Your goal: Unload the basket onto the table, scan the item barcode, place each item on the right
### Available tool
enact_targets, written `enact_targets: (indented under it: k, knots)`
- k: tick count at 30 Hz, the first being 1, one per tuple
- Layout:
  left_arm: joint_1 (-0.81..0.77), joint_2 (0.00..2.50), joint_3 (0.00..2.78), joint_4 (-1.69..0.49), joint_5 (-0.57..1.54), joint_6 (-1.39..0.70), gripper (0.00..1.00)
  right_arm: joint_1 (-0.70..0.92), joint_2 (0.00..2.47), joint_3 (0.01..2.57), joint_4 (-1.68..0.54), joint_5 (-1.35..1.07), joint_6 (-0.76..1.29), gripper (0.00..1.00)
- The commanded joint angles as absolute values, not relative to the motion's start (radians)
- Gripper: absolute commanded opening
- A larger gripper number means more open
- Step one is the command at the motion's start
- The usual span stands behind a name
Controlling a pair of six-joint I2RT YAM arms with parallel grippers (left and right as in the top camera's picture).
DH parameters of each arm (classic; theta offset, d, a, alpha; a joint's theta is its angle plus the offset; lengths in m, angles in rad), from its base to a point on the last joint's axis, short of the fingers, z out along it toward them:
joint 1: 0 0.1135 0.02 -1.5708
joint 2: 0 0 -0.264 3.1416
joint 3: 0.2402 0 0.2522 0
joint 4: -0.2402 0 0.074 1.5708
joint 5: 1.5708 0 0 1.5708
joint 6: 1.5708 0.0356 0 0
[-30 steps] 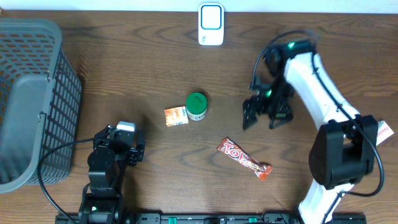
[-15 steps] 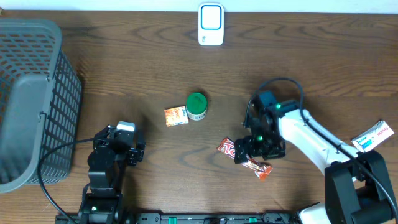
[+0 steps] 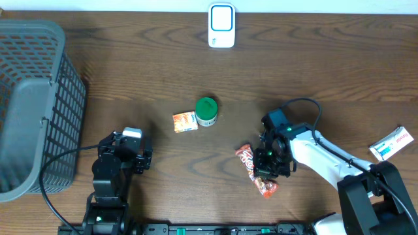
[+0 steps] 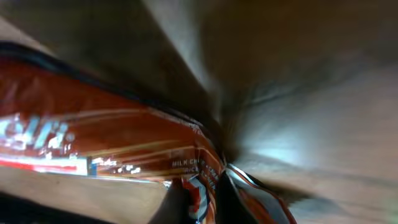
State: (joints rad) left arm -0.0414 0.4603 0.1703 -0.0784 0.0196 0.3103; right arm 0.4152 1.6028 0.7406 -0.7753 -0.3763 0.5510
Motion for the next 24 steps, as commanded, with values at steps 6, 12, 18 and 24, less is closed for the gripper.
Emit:
enact_targets:
  k: [6,12,18,24]
  knots:
    - [-0.044,0.456,0.172,-0.075,0.011,0.301,0.87,0.422,1.629,0.734,-0.664,-0.819,0.509,0.01]
    - [-0.044,0.456,0.171,-0.075,0.011,0.301,0.87,0.413,1.603,0.838,-0.569,-0.989,0.488,0.01]
    - [-0.044,0.456,0.171,-0.075,0.011,0.301,0.87,0.433,1.514,0.933,-0.653,-0.269,0.474,0.01]
    - [-0.044,0.456,0.172,-0.075,0.011,0.301,0.87,0.498,1.462,0.933,-0.651,0.402,0.564,0.01]
